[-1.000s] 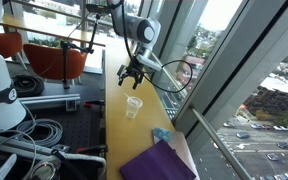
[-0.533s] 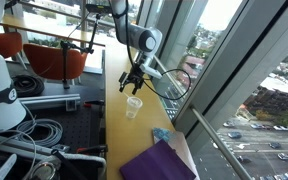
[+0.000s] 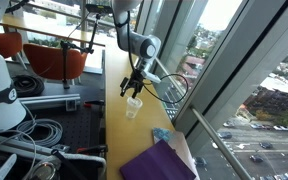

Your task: Put the straw inside the plastic cup

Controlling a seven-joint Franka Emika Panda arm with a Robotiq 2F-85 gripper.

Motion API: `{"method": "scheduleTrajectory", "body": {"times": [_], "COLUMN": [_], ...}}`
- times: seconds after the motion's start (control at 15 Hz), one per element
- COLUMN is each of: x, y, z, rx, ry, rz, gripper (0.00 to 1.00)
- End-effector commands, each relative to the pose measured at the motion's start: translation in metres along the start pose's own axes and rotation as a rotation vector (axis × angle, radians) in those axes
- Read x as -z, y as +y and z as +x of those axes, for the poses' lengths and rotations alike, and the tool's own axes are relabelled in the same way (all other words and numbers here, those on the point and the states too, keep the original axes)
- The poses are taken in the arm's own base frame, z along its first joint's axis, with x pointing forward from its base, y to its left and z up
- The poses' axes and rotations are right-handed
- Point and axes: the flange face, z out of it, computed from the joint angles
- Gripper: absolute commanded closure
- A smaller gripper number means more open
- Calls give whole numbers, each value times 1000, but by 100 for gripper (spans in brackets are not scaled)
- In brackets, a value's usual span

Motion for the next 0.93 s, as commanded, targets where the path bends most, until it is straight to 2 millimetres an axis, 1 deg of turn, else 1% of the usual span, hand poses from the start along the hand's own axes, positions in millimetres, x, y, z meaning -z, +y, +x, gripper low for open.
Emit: {"method": "scheduleTrajectory", "body": {"times": [0.0,0.13,0.27,0.53,0.67,0.87], "x": [4,9,18,57,77,96], "y": [17,24,32,55,60,65], "z": [5,7,6,-5,-8,-10], "rx": [27,32,28,-1,-11,-26], "ry": [-30,-34,-32,-32,-28,-21], "rz": [-45,-70,-103,-197,-230,-235], "gripper": [0,0,0,0,0,0]}}
